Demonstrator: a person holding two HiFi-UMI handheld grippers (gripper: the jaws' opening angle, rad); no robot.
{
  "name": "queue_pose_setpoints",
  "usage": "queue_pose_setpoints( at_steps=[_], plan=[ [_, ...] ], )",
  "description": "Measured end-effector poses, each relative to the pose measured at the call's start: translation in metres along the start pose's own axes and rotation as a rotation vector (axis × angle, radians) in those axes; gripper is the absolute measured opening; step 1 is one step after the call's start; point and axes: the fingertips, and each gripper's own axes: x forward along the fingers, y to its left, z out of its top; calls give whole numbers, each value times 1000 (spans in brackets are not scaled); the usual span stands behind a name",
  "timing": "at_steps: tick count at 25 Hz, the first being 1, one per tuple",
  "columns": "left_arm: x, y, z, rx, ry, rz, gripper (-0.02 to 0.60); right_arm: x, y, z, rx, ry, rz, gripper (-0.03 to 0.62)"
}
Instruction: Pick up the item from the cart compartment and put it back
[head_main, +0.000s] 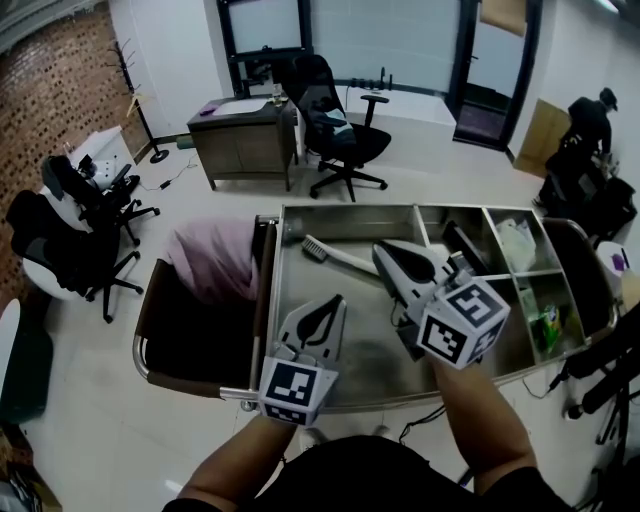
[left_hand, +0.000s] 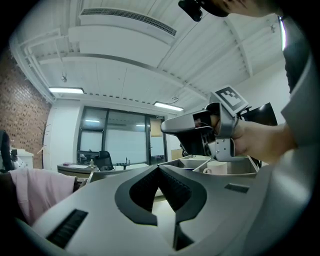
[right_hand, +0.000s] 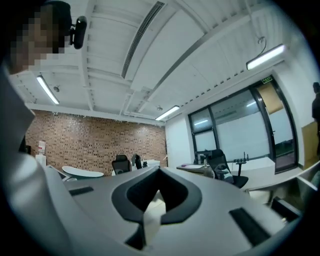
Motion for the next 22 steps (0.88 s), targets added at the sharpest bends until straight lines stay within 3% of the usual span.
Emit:
queue_pose_setpoints(
  at_steps=[13, 22],
  plan=[
    [-1, 0, 2, -9, -8, 5, 0, -69, -4, -8, -29, -170, -75, 12],
    [-1, 0, 3, 1, -9, 3, 0, -80, -13, -46, 56, -205, -121, 12]
  ],
)
